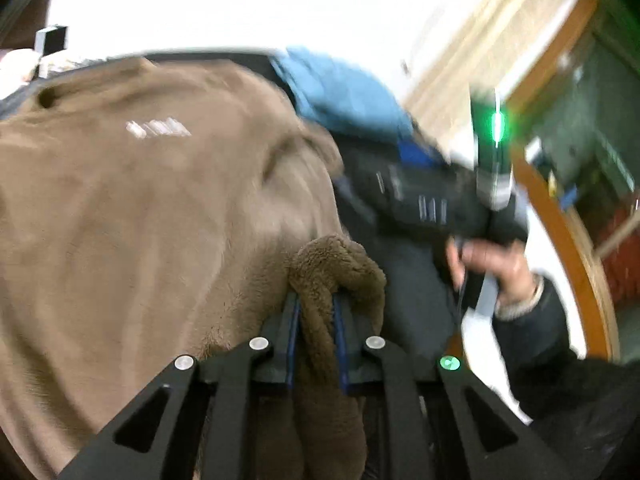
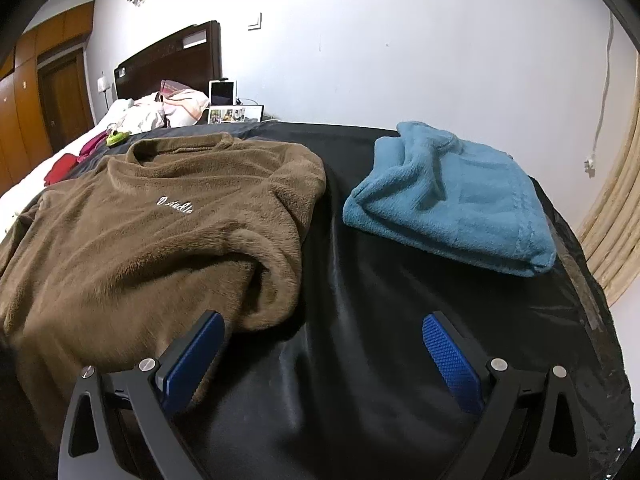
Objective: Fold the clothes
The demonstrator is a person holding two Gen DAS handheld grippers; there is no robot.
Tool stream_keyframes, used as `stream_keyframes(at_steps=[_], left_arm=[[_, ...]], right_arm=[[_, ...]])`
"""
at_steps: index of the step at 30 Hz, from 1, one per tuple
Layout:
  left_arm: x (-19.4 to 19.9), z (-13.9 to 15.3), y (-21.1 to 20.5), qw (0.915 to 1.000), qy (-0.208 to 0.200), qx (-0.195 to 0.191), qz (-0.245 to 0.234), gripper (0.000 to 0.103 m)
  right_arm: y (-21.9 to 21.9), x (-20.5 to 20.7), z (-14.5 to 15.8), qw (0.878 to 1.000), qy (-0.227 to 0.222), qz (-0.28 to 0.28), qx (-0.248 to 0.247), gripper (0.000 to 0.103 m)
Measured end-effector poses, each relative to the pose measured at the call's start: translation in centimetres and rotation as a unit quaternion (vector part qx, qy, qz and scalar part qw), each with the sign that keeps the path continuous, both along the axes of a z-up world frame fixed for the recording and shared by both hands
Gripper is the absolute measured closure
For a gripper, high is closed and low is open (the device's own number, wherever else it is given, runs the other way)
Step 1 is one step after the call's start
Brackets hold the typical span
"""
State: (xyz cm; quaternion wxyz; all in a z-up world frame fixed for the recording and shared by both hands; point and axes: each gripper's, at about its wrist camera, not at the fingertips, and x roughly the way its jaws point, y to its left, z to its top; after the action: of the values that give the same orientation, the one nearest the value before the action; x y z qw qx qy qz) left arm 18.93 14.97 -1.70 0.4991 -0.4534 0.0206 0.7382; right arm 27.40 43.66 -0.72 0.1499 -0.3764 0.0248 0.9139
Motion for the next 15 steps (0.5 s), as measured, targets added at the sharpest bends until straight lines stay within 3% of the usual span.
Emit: stream_keyframes(at_steps=[6, 11, 15], left_arm=[[-3.2, 5.5, -6.7, 0.9903, 0.051, 0.084, 0.098, 0.086], [-5.1, 7.4, -9.2, 0.9833, 0.068, 0.107, 0.13, 0.086], [-5.7, 7.4, -9.5, 0.9831, 0.064, 0.113, 0.129, 0.086]], right_arm=[[-0.6, -0.5, 0.0, 1.0, -0.007, 0.002, 0.003, 0.002], [-2.4, -1.2, -0.4, 0.999, -0.018, 0.028, -0.015, 0.002], [-4.7, -1.4, -1.0, 0.996, -0.027, 0.055, -0.061, 0.002]])
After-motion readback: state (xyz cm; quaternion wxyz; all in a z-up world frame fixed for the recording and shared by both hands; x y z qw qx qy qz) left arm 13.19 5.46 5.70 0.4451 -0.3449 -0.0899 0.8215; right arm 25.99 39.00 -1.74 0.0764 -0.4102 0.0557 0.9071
